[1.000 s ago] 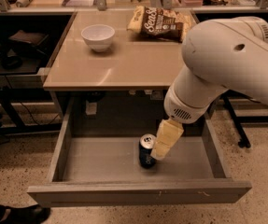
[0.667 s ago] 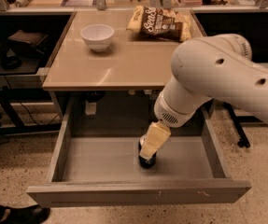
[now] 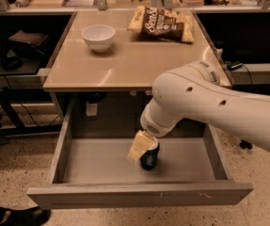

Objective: Pick pepsi can from top drawer and place on counter

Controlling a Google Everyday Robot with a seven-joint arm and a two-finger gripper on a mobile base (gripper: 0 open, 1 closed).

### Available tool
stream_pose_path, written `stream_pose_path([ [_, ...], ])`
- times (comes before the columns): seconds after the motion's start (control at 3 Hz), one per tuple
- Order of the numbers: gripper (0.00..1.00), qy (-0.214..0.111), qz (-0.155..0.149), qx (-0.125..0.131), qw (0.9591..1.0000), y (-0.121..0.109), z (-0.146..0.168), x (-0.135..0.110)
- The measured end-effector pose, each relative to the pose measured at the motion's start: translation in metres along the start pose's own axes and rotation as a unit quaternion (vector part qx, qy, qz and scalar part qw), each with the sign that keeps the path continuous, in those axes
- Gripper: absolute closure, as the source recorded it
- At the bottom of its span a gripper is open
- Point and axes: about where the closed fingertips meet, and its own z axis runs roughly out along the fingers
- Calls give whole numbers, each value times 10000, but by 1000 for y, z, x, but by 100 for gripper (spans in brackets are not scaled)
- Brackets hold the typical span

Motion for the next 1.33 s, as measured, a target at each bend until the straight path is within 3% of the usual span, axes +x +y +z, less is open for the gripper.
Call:
stream_pose_path([
  [0.33, 0, 94, -43, 53, 9999, 0, 26, -3],
  [0.67, 0, 235, 183, -20, 9996, -8, 50, 5],
  [1.0, 0, 148, 751, -193, 9969, -24, 65, 28],
  [1.33, 0, 148, 751, -193, 9969, -24, 65, 28],
])
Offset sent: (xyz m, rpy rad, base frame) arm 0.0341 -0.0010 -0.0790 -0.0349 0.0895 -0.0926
